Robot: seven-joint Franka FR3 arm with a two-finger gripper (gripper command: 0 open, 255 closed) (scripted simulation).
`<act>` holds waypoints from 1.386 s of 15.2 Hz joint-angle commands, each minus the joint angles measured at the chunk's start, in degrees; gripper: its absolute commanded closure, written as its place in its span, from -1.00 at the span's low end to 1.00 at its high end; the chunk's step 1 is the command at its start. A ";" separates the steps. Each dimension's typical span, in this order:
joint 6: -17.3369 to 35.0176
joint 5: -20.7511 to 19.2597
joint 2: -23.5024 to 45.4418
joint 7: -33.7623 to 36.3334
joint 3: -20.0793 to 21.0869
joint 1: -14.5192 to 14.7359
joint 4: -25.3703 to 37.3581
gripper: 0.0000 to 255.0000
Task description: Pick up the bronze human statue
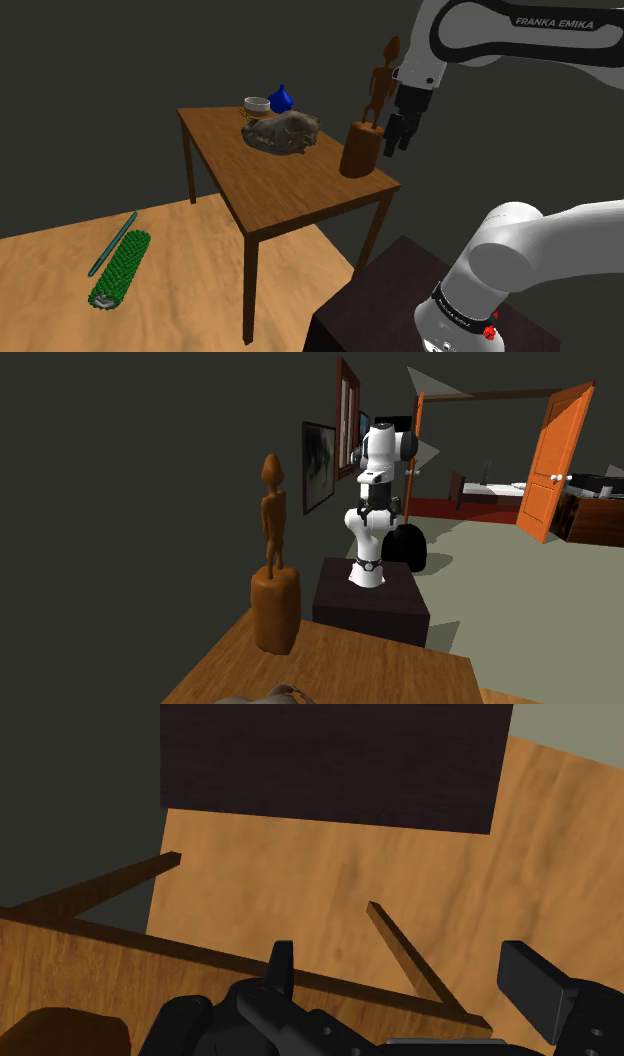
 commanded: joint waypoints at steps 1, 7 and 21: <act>0.00 0.00 0.00 0.00 0.00 0.00 0.00 -1.00; 4.20 -3.25 6.35 -6.32 -5.57 -1.59 6.75 -1.00; 10.03 -1.87 24.09 -21.45 -18.39 -1.92 29.18 -1.00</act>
